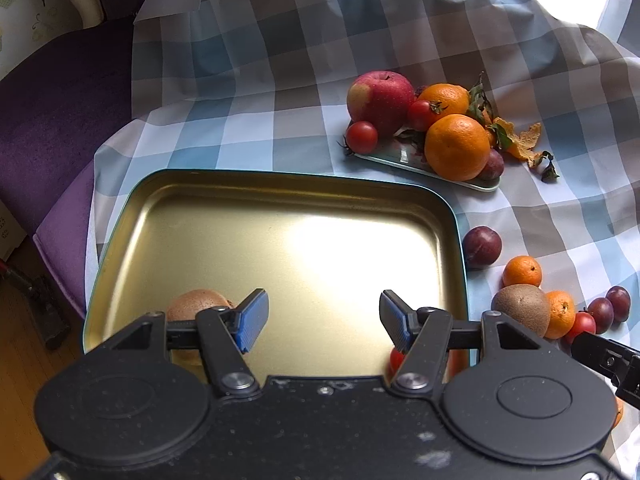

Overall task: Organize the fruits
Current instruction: 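Grasp a tangerine with the right tool while the left tool moves toward another kiwi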

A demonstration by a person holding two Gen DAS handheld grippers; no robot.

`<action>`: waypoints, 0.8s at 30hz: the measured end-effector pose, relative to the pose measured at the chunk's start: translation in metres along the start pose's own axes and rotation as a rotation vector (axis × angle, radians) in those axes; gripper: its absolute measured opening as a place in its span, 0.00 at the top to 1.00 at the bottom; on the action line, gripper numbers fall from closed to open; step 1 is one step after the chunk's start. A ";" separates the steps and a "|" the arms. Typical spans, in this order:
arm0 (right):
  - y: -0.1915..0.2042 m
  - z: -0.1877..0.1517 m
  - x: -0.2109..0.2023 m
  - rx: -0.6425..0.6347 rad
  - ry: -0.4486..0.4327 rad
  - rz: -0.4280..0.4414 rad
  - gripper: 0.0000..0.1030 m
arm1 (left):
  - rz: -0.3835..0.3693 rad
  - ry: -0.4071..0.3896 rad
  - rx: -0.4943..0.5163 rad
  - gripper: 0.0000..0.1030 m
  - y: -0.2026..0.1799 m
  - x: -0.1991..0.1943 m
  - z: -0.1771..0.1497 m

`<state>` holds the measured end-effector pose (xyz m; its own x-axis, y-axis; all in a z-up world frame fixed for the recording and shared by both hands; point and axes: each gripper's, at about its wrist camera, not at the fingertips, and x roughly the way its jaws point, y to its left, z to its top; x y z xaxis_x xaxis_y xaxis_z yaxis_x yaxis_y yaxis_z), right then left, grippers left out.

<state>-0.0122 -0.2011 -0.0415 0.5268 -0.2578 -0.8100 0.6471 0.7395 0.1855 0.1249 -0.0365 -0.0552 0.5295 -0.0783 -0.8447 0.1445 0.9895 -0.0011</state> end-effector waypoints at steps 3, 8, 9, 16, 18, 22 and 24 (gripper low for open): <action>-0.016 0.003 -0.003 0.030 -0.007 -0.026 0.56 | -0.019 -0.001 0.020 0.38 -0.015 -0.001 0.000; -0.046 0.004 -0.008 0.096 -0.015 -0.062 0.56 | -0.050 -0.003 0.061 0.38 -0.039 -0.005 -0.003; -0.050 0.004 -0.009 0.105 -0.015 -0.067 0.56 | -0.054 -0.002 0.070 0.38 -0.044 -0.006 -0.004; -0.077 -0.001 -0.011 0.149 -0.002 -0.095 0.56 | -0.083 0.004 0.132 0.38 -0.078 -0.007 -0.010; -0.083 -0.003 -0.012 0.157 0.002 -0.101 0.56 | -0.088 0.006 0.147 0.38 -0.085 -0.007 -0.011; -0.097 -0.006 -0.014 0.181 0.013 -0.108 0.56 | -0.101 0.012 0.168 0.38 -0.098 -0.007 -0.013; -0.103 -0.007 -0.015 0.193 0.019 -0.110 0.56 | -0.108 0.016 0.171 0.38 -0.103 -0.007 -0.014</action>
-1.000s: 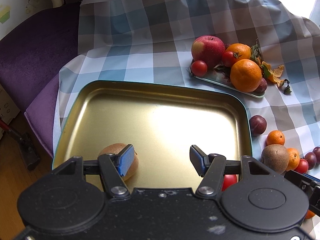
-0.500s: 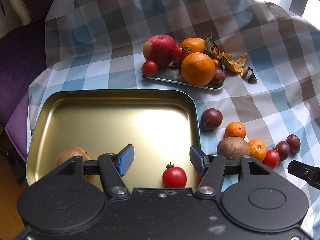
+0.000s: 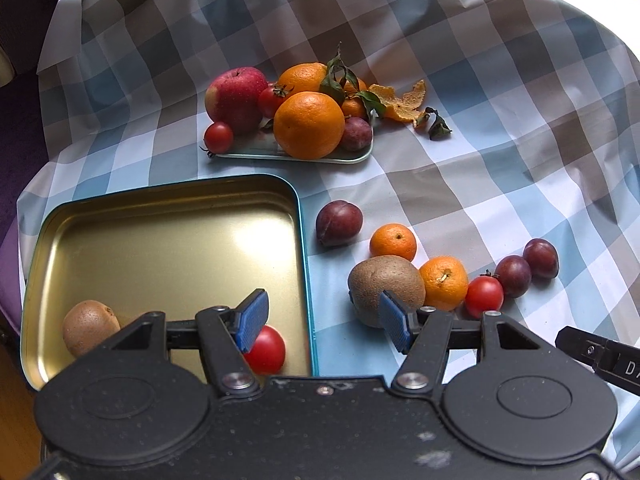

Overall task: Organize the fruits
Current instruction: 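Grasp a tangerine with the right tool while the left tool moves toward another kiwi, then grasp the second brown kiwi with the left tool while the right tool holds the tangerine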

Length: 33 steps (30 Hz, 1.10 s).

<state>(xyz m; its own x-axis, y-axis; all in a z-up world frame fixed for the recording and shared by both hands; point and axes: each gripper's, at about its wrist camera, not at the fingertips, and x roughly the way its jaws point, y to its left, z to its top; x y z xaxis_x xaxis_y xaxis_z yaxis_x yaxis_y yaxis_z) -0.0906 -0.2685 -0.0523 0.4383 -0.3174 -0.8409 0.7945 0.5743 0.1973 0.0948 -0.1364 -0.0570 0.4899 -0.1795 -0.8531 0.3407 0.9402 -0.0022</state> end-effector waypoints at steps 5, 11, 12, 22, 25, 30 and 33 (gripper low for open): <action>-0.014 -0.003 0.003 0.026 0.031 -0.006 0.56 | -0.018 0.012 0.008 0.38 -0.013 0.003 0.000; -0.027 -0.010 0.012 0.054 0.076 -0.004 0.56 | -0.028 0.025 0.023 0.38 -0.027 0.005 0.000; -0.028 -0.011 0.013 0.051 0.078 -0.007 0.56 | -0.030 0.027 0.023 0.38 -0.028 0.006 0.000; -0.026 -0.019 0.024 0.023 0.098 0.013 0.52 | -0.048 0.052 -0.010 0.38 -0.027 0.010 0.000; -0.024 -0.021 0.027 0.012 0.093 0.011 0.51 | -0.066 0.059 -0.027 0.38 -0.024 0.011 0.001; -0.021 -0.026 0.034 -0.009 0.108 -0.002 0.48 | -0.097 0.067 -0.047 0.38 -0.023 0.018 0.007; -0.019 -0.027 0.034 -0.032 0.102 -0.013 0.49 | -0.106 0.076 -0.051 0.38 -0.027 0.026 0.011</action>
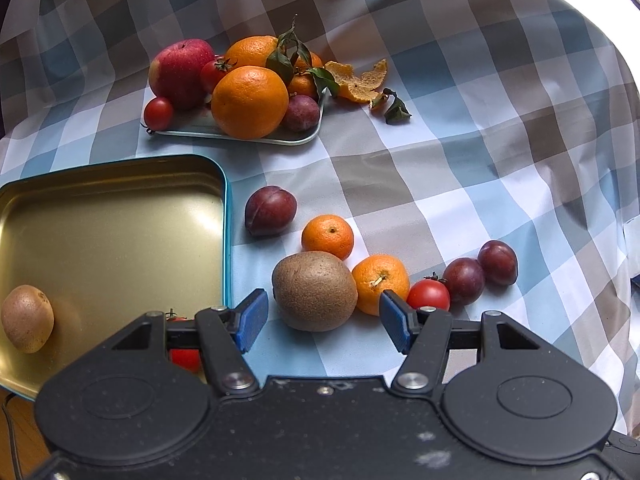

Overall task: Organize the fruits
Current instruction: 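Grasp the second brown kiwi with the left tool while the right tool holds the tangerine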

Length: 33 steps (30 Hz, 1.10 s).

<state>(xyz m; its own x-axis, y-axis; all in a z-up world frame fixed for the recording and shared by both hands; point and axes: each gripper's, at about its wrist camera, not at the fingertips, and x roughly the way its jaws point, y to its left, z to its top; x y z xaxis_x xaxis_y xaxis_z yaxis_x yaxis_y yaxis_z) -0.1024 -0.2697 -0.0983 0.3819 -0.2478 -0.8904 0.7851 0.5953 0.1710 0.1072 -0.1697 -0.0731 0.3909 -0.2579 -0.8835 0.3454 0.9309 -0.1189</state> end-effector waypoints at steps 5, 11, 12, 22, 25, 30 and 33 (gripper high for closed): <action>-0.001 0.001 -0.003 -0.004 -0.016 -0.011 0.51 | 0.027 -0.006 0.016 0.38 -0.005 0.009 0.002; -0.005 0.006 -0.011 0.026 -0.044 0.007 0.51 | 0.052 0.012 -0.003 0.37 -0.004 0.020 0.004; -0.005 0.006 -0.012 0.029 -0.045 0.012 0.51 | 0.058 0.028 -0.009 0.36 -0.003 0.025 0.004; -0.002 0.006 -0.016 0.022 -0.052 0.022 0.50 | 0.062 0.014 -0.126 0.17 0.013 0.032 0.011; -0.005 0.006 -0.017 0.033 -0.052 0.026 0.50 | 0.044 0.039 -0.143 0.23 0.016 0.031 0.006; -0.008 0.007 -0.017 0.050 -0.051 0.024 0.50 | 0.025 0.035 -0.161 0.28 0.018 0.030 0.006; -0.009 0.008 -0.017 0.057 -0.047 0.027 0.50 | 0.049 0.018 -0.124 0.26 0.011 0.033 0.008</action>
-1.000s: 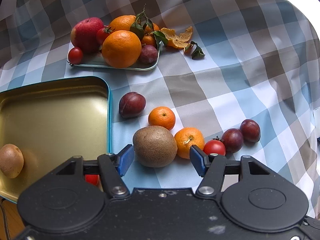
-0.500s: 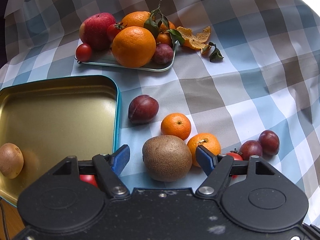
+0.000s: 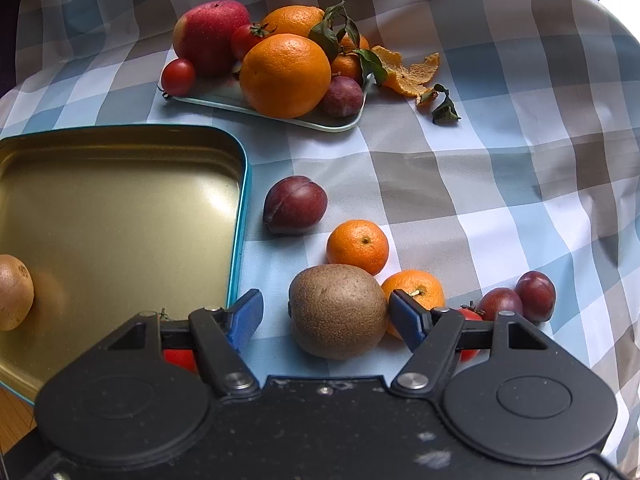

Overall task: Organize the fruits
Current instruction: 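Grasp the second brown kiwi with the left tool while the right tool holds the tangerine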

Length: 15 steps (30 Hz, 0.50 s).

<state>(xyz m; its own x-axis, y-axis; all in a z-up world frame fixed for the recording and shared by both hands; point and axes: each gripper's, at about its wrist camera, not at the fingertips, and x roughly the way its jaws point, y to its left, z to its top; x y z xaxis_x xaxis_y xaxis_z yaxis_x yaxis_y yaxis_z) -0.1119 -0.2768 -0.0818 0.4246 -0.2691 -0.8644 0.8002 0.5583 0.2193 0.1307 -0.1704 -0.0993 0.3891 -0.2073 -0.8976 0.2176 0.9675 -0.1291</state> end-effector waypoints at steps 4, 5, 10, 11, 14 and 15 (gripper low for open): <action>-0.001 0.000 0.001 0.007 0.008 0.007 0.50 | 0.069 -0.063 0.036 0.24 -0.006 0.003 0.002; -0.001 0.000 0.002 0.007 0.011 0.008 0.50 | 0.069 -0.068 0.024 0.24 -0.005 0.004 0.003; -0.001 0.001 0.000 0.000 0.002 0.010 0.50 | -0.010 -0.043 0.009 0.51 -0.001 0.000 0.004; -0.001 0.001 -0.001 0.001 -0.002 0.008 0.50 | -0.005 -0.046 0.036 0.51 -0.005 -0.002 0.001; -0.004 0.003 -0.004 0.016 -0.011 0.005 0.50 | 0.026 -0.059 0.139 0.51 -0.019 -0.007 -0.008; -0.005 0.004 -0.005 0.021 -0.013 0.004 0.51 | 0.034 -0.061 0.162 0.51 -0.022 -0.009 -0.010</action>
<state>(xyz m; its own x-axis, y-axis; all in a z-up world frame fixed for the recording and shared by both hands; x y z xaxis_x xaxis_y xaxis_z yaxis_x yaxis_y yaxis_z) -0.1159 -0.2815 -0.0764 0.4332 -0.2770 -0.8577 0.8070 0.5429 0.2324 0.1134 -0.1882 -0.0925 0.4513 -0.1879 -0.8724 0.3426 0.9391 -0.0250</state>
